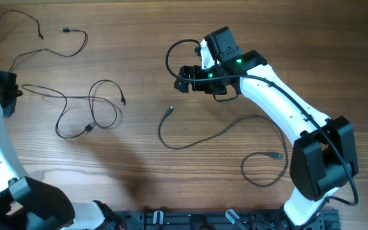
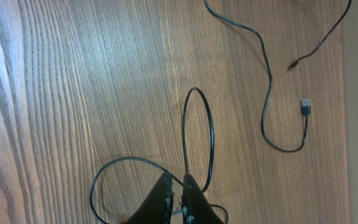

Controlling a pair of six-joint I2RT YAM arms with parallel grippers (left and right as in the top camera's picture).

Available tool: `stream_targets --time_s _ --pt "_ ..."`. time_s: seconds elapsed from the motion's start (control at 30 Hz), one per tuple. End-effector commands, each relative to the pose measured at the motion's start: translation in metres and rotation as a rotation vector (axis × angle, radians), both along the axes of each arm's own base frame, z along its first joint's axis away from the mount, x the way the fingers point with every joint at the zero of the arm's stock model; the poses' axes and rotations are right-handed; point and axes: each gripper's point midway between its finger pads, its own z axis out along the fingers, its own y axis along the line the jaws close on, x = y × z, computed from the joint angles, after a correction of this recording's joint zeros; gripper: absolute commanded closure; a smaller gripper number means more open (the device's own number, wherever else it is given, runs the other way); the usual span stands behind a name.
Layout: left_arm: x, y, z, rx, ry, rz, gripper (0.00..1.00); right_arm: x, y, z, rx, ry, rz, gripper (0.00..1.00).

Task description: Untangle cables

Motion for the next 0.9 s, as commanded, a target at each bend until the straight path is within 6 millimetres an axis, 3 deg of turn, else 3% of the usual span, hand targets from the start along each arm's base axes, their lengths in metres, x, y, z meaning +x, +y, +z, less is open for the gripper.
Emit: stream_targets --time_s 0.0,0.87 --pt "-0.0037 0.004 -0.0038 0.005 0.016 0.023 0.91 -0.001 -0.0018 -0.0086 -0.017 0.013 -0.006 0.0" --pt "-0.0028 -0.0048 -0.0067 -0.038 0.013 -0.003 0.92 -0.0005 -0.0022 -0.0088 -0.02 0.011 -0.007 0.0"
